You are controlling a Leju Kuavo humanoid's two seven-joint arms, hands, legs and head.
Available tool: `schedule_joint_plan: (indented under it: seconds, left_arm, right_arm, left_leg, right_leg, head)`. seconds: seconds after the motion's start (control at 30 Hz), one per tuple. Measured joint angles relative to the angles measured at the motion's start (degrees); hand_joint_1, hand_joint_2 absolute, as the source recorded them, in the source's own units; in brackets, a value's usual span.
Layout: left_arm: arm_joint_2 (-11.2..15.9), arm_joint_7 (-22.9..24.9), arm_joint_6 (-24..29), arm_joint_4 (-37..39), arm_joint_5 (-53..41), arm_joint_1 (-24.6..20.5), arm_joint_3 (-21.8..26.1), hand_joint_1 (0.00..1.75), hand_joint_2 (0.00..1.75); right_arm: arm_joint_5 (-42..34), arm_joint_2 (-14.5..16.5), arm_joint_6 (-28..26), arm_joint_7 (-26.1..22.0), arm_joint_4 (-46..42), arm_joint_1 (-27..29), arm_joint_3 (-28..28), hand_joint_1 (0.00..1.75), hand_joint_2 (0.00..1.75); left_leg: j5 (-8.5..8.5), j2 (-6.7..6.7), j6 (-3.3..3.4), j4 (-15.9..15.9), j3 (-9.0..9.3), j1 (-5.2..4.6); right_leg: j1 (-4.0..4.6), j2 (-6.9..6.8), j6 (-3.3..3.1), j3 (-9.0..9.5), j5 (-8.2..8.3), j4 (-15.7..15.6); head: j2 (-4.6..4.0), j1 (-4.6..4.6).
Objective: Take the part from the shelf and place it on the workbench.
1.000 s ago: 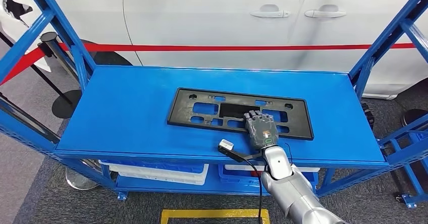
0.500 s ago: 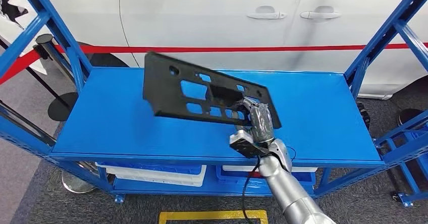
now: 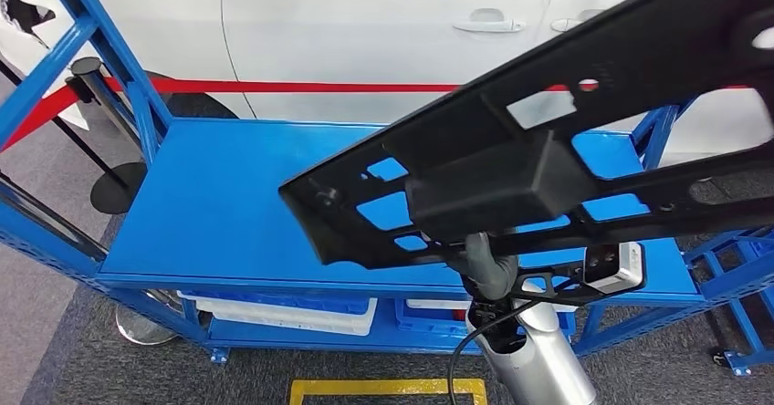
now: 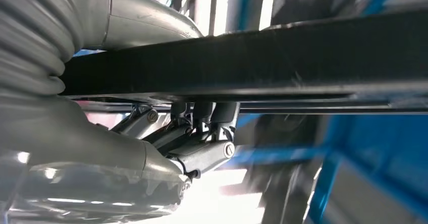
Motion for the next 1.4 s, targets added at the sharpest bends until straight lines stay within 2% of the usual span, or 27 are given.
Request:
schedule_joint_plan:
  seconds: [0.03, 0.07, 0.13, 0.23, 0.27, 0.3, 0.33, 0.4, 0.47, 0.57, 0.63, 0.67, 0.73, 0.77, 0.8, 0.83, 0.87, 0.9, 0.97, 1.03, 1.1, 1.13, 1.2, 1.27, 1.3, 1.33, 1.4]
  left_arm:
    - [-0.09, -0.21, -0.60, 0.02, 0.00, 0.02, 0.00, 0.00, 1.75]
    - [-0.19, -0.27, -0.79, 0.03, -0.03, 0.03, 0.00, 0.00, 1.75]
    - [-0.19, 0.17, -0.73, 0.03, -0.05, -0.03, 0.00, 0.00, 1.75]
    - [-0.13, 1.16, -0.58, 0.03, -0.09, -0.12, 0.01, 0.00, 1.75]
    - [-0.10, 1.44, -0.56, 0.03, -0.09, -0.12, 0.02, 0.00, 1.75]
    - [-0.08, 1.68, -0.55, 0.03, -0.09, -0.11, 0.05, 0.00, 1.75]
    - [-0.07, 1.90, -0.53, 0.03, -0.09, -0.10, 0.11, 0.00, 1.75]
    - [-0.03, 2.21, -0.50, 0.03, -0.09, -0.14, 0.25, 0.00, 1.75]
    - [0.01, 2.40, -0.42, 0.03, -0.08, -0.24, 0.31, 0.00, 1.75]
    - [-0.01, 3.27, -0.10, 0.04, -0.09, -0.29, 0.38, 0.00, 1.75]
    - [-0.10, 4.81, 0.28, 0.06, -0.31, -0.34, 0.41, 0.00, 1.75]
    - [-0.15, 5.85, 0.55, 0.07, -0.43, -0.38, 0.43, 0.00, 1.75]
    - [-0.17, 7.83, 1.17, 0.08, -0.68, -0.40, 0.55, 0.00, 1.75]
    - [-0.16, 8.80, 1.51, 0.08, -0.82, -0.36, 0.63, 0.00, 1.75]
    - [-0.15, 9.58, 1.88, 0.08, -0.97, -0.31, 0.71, 0.00, 1.75]
    - [-0.14, 10.27, 2.20, 0.08, -1.10, -0.26, 0.77, 0.00, 1.75]
    - [-0.11, 10.86, 2.50, 0.08, -1.20, -0.23, 0.80, 0.00, 1.75]
    - [-0.09, 11.37, 2.78, 0.08, -1.32, -0.21, 0.81, 0.00, 1.75]
    - [-0.05, 12.02, 3.14, 0.08, -1.56, -0.14, 0.83, 0.00, 1.75]
    - [0.07, 12.17, 3.26, 0.08, -1.77, -0.09, 0.83, 0.00, 1.75]
    - [0.29, 12.14, 3.19, 0.08, -2.03, -0.05, 0.83, 0.00, 1.75]
    - [0.39, 12.10, 3.12, 0.08, -2.16, -0.01, 0.83, 0.00, 1.75]
    - [0.59, 12.02, 3.03, 0.08, -2.31, 0.05, 0.83, 0.00, 1.75]
    - [0.71, 11.99, 2.95, 0.08, -2.40, 0.03, 0.83, 0.00, 1.75]
    - [0.80, 11.99, 2.91, 0.08, -2.45, 0.02, 0.83, 0.00, 1.75]
    - [0.92, 11.99, 2.90, 0.08, -2.49, 0.01, 0.83, 0.00, 1.75]
    - [1.13, 11.99, 2.87, 0.08, -2.62, -0.02, 0.83, 0.00, 1.75]
  right_arm:
    - [-4.82, -0.25, 6.14, 2.16, -1.75, 0.20, 0.67, 1.75, 1.75]
    - [-7.98, -0.43, 10.35, 4.60, -2.71, 0.22, 1.42, 1.75, 1.75]
    - [-6.80, -0.70, 12.01, 7.21, -2.66, 0.04, 2.98, 1.75, 1.75]
    - [-0.64, -1.20, 11.97, 7.14, -1.92, -0.27, 6.64, 1.75, 1.75]
    - [1.42, -1.44, 11.55, 6.38, -1.56, -0.28, 7.96, 1.75, 1.75]
    - [2.96, -1.70, 11.05, 5.48, -1.23, -0.27, 9.16, 1.75, 1.75]
    - [4.00, -1.96, 10.62, 4.60, -0.99, -0.27, 10.14, 1.75, 1.75]
    - [4.87, -2.39, 10.17, 3.34, -0.80, -0.32, 11.39, 1.75, 1.75]
    - [5.02, -2.76, 10.08, 2.88, -0.80, -0.47, 12.08, 1.75, 1.75]
    - [5.24, -3.27, 9.83, 2.73, -0.83, -0.59, 12.74, 1.75, 1.75]
    - [5.43, -3.66, 9.25, 2.70, -0.95, -0.62, 12.91, 1.75, 1.75]
    - [5.57, -3.91, 8.88, 2.70, -1.10, -0.63, 12.95, 1.75, 1.75]
    - [5.78, -4.48, 8.34, 2.68, -1.46, -0.59, 13.00, 1.75, 1.75]
    - [5.86, -4.81, 8.11, 2.66, -1.67, -0.49, 13.03, 1.75, 1.75]
    - [5.91, -5.14, 7.93, 2.61, -1.84, -0.35, 13.04, 1.75, 1.75]
    - [6.03, -5.46, 7.74, 2.53, -2.05, -0.18, 13.04, 1.75, 1.75]
    - [6.22, -5.76, 7.60, 2.45, -2.31, -0.02, 13.04, 1.75, 1.75]
    - [6.41, -6.01, 7.49, 2.37, -2.61, 0.08, 13.04, 1.75, 1.75]
    - [6.74, -6.36, 7.40, 2.30, -3.36, 0.18, 13.04, 1.75, 1.75]
    - [6.86, -6.60, 7.34, 2.23, -3.95, 0.31, 13.04, 1.75, 1.75]
    - [7.01, -6.77, 7.26, 2.18, -4.29, 0.53, 13.04, 1.75, 1.75]
    - [7.10, -6.81, 7.19, 2.13, -4.36, 0.64, 13.04, 1.75, 1.75]
    - [7.38, -6.83, 6.96, 1.93, -4.52, 1.01, 13.04, 1.75, 1.75]
    - [7.81, -6.87, 6.65, 1.58, -4.67, 1.63, 13.04, 1.75, 1.75]
    - [8.07, -6.91, 6.53, 1.39, -4.71, 1.98, 13.04, 1.75, 1.75]
    - [8.33, -6.98, 6.47, 1.21, -4.73, 2.28, 13.04, 1.75, 1.75]
    - [8.88, -7.14, 6.43, 0.88, -4.85, 2.76, 13.02, 1.75, 1.75]
  left_leg:
    - [0.03, -0.06, -0.46, -0.16, 0.11, -0.01]
    - [0.00, -0.04, -1.01, -0.26, 0.21, -0.08]
    - [-1.27, 0.01, -1.61, 0.82, 0.01, -0.12]
    - [-7.02, 0.03, -2.03, 10.04, -3.52, -0.10]
    - [-8.42, 0.03, -2.15, 13.37, -4.79, -0.10]
    - [-8.73, 0.03, -2.22, 14.93, -5.26, -0.09]
    - [-7.96, 0.04, -2.26, 14.29, -4.69, -0.08]
    - [-4.75, 0.05, -2.17, 7.44, -0.93, -0.02]
    - [-2.79, -0.01, -1.73, 1.65, 1.91, -0.16]
    - [-1.95, -0.07, -0.64, 0.57, 1.99, -0.36]
    - [-0.97, 0.10, 0.18, 0.24, 1.51, -0.18]
    - [-0.40, 0.18, 0.56, 0.07, 1.05, -0.06]
    - [0.53, 0.28, 0.88, 0.06, -0.15, -0.03]
    - [1.00, 0.31, 0.88, 0.09, -0.84, -0.04]
    - [1.47, 0.35, 0.85, 0.12, -1.51, -0.06]
    - [1.94, 0.38, 0.79, 0.14, -2.16, -0.06]
    - [2.40, 0.38, 0.69, 0.15, -2.75, -0.07]
    - [2.87, 0.36, 0.55, 0.16, -3.24, -0.08]
    - [3.78, 0.29, 0.06, 0.08, -3.86, -0.11]
    - [4.74, 0.28, -0.65, -0.28, -3.95, -0.05]
    - [5.45, 0.24, -1.38, -0.70, -3.96, 0.02]
    - [4.85, 0.21, -1.66, -0.45, -4.20, 0.02]
    - [0.20, 0.16, -2.05, 3.37, -5.49, 0.05]
    - [-5.37, 0.17, -2.37, 10.73, -7.14, 0.06]
    - [-6.41, 0.17, -2.49, 13.81, -7.42, 0.07]
    - [-6.06, 0.17, -2.56, 15.41, -6.97, 0.06]
    - [-3.18, 0.17, -2.46, 12.82, -3.19, 0.06]
  right_leg:
    - [0.24, 0.02, -0.57, 2.09, 2.18, -4.60]
    - [0.29, 0.00, -1.12, 3.33, 3.14, -7.44]
    - [-0.05, -0.14, -1.67, 3.64, 3.77, -8.19]
    - [-0.09, -0.37, -2.12, 3.43, 4.19, -8.41]
    - [-0.03, -0.41, -2.14, 3.20, 4.21, -8.23]
    - [0.01, -0.46, -2.15, 2.95, 4.22, -7.98]
    - [0.01, -0.49, -2.16, 2.68, 4.23, -7.67]
    - [-0.05, -0.49, -2.10, 2.12, 4.19, -6.89]
    - [0.11, -0.36, -1.75, 1.55, 4.25, -6.17]
    - [0.23, -0.21, -0.74, 1.09, 4.91, -6.04]
    - [0.09, -0.17, 0.01, 0.55, 3.61, -5.04]
    - [-0.03, -0.16, 0.39, -0.14, 1.77, -3.29]
    - [-0.30, -0.20, 0.93, -2.23, -3.34, 3.15]
    - [-0.39, -0.21, 1.12, -3.08, -5.24, 6.53]
    - [-0.43, -0.22, 1.21, -3.25, -6.06, 8.71]
    - [-0.43, -0.22, 1.21, -2.46, -5.68, 9.01]
    - [-0.41, -0.23, 1.08, -0.52, -4.33, 7.06]
    - [-0.36, -0.22, 0.82, 2.36, -2.77, 3.35]
    - [-0.02, -0.20, 0.19, 7.83, -1.46, -4.86]
    - [0.41, -0.15, -0.34, 9.69, -1.52, -8.41]
    - [0.41, -0.25, -0.99, 9.25, -0.43, -8.88]
    - [0.27, -0.38, -1.44, 8.89, 0.24, -9.17]
    - [0.00, -0.62, -2.26, 7.66, 1.81, -9.62]
    - [0.16, -0.64, -2.64, 5.82, 3.10, -9.39]
    - [0.24, -0.66, -2.65, 4.81, 3.69, -9.14]
    - [0.30, -0.68, -2.62, 3.75, 4.24, -8.81]
    - [0.32, -0.67, -2.39, 1.62, 5.21, -7.93]
  head:
    - [0.01, 0.01]
    - [0.00, -0.03]
    - [-0.01, -0.09]
    - [-0.01, -0.29]
    - [-0.01, -0.31]
    - [-0.01, -0.31]
    - [-0.01, -0.31]
    - [0.00, -0.31]
    - [0.00, -0.28]
    - [-0.01, -0.23]
    - [-0.01, -0.18]
    - [-0.01, -0.11]
    - [-0.01, 0.02]
    - [-0.01, 0.04]
    - [-0.01, 0.04]
    - [-0.01, 0.05]
    - [-0.01, 0.06]
    - [0.00, 0.06]
    - [0.00, 0.00]
    - [-0.01, 0.10]
    - [-0.01, 0.28]
    - [0.00, 0.27]
    - [0.00, 0.08]
    - [0.01, -0.09]
    - [0.00, -0.10]
    - [-0.01, -0.10]
    - [-0.01, -0.11]
